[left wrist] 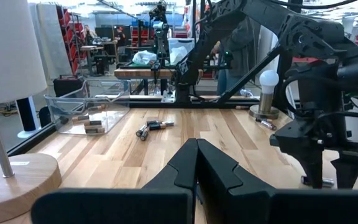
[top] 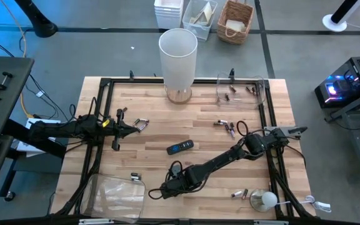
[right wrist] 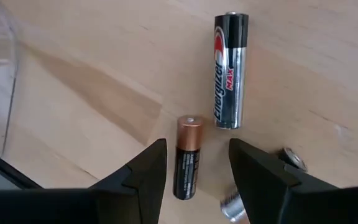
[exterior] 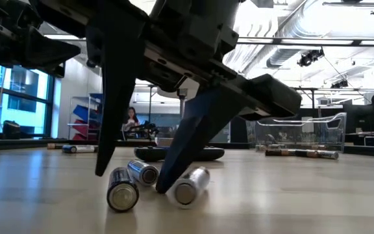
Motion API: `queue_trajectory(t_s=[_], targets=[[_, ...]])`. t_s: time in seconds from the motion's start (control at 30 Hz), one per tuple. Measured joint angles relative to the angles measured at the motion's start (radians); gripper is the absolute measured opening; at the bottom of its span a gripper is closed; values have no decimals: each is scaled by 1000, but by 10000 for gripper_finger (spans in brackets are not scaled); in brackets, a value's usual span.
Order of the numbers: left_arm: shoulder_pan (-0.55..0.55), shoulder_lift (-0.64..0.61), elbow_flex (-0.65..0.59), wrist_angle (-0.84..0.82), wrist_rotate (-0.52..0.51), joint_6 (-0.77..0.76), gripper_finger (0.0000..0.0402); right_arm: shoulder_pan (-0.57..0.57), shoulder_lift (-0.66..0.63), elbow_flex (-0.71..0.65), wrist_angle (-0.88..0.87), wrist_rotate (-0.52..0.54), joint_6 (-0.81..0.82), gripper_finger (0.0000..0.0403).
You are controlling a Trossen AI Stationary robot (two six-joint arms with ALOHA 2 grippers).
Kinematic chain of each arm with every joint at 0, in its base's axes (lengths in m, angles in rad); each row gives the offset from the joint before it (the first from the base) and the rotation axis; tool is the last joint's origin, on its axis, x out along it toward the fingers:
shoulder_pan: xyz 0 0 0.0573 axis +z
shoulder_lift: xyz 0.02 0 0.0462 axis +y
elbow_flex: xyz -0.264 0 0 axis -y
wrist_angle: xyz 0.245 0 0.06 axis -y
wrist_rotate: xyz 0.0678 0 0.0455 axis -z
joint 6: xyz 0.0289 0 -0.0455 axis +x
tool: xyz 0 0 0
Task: Sort batteries
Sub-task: Put the black battery into the top transparent bin
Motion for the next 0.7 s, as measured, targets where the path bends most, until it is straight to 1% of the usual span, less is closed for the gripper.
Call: queue_trajectory(t_s=[0.43,0.7], targets=[[0,0,0,0,0,0,1,11,20,5,-47,-18,0,171],[0,0,0,0,0,0,1,12,17,2,-78,-38,-2,135]])
